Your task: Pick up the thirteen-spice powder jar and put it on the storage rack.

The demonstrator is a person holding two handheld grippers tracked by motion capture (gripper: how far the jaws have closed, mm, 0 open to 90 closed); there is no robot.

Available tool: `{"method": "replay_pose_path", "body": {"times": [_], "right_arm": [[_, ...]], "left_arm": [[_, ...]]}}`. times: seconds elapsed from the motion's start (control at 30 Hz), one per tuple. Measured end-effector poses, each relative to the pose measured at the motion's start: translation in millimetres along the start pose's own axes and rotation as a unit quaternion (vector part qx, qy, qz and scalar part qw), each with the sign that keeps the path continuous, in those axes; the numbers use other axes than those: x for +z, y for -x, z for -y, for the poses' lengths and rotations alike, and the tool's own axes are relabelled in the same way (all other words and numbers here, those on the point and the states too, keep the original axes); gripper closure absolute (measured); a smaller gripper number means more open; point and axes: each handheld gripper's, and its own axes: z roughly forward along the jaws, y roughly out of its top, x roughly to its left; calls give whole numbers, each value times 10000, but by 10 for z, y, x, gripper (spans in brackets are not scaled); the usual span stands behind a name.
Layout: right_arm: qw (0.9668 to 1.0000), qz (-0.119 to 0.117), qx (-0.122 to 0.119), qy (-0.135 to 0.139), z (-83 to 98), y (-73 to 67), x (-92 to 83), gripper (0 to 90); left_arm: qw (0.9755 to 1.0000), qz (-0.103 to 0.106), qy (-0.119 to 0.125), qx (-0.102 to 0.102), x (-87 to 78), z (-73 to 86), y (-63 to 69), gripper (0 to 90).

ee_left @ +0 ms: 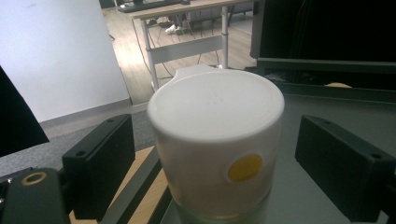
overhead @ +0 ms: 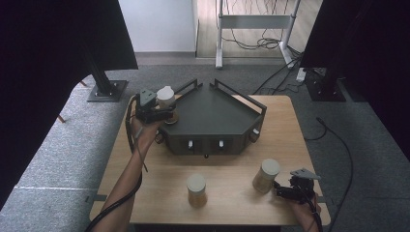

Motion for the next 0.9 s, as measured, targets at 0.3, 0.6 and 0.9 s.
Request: {"method": "replay_pose_path", "body": {"times": [0.3, 0.6, 0.9], "right_arm": [[10000, 1, -1, 1, 1, -3, 0, 78], [10000, 2, -9, 2, 1, -4, -1, 79], [10000, 6, -2, 3, 2, -7, -1, 79]], "left_arm": [[9999, 126, 108, -44, -304, 11, -76, 118], [9996, 235, 133, 42, -576, 76, -136, 119], [9993, 314, 27, 207, -778, 220, -144, 121]]}}
